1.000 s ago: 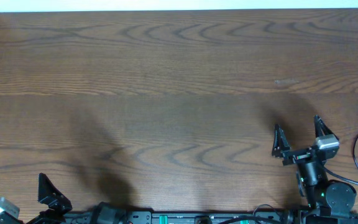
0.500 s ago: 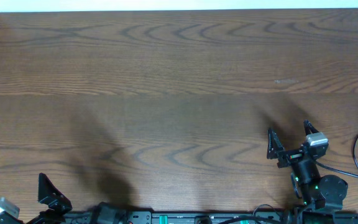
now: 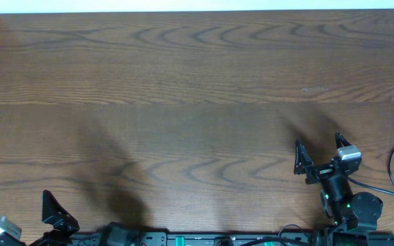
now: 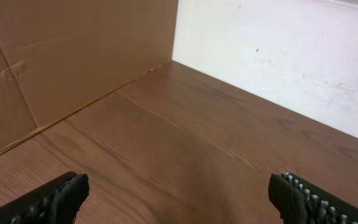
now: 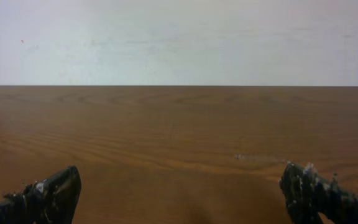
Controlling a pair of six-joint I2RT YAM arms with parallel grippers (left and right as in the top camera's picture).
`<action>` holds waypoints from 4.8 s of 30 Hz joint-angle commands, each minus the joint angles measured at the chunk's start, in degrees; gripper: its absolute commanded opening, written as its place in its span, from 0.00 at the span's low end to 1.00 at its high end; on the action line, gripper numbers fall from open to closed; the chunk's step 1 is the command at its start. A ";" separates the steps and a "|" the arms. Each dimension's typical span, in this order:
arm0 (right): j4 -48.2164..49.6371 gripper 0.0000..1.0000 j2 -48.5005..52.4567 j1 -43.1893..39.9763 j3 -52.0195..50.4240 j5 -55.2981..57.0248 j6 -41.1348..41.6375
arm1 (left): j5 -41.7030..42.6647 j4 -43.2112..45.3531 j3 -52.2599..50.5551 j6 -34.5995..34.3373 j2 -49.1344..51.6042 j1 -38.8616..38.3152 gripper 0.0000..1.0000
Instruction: Untangle cables
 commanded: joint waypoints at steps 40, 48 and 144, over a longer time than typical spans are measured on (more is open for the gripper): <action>-0.15 0.99 -0.31 0.33 -0.20 0.68 -0.35 | 36.83 60.50 -38.97 -3.28 -0.04 4.50 0.98; -0.15 0.99 -0.31 0.33 -0.20 0.68 -0.35 | 43.19 74.51 -50.10 -3.28 -1.05 14.34 0.98; -0.15 0.99 -0.31 0.33 -0.20 0.68 -0.35 | 41.68 66.38 -64.78 5.73 -9.88 24.63 0.98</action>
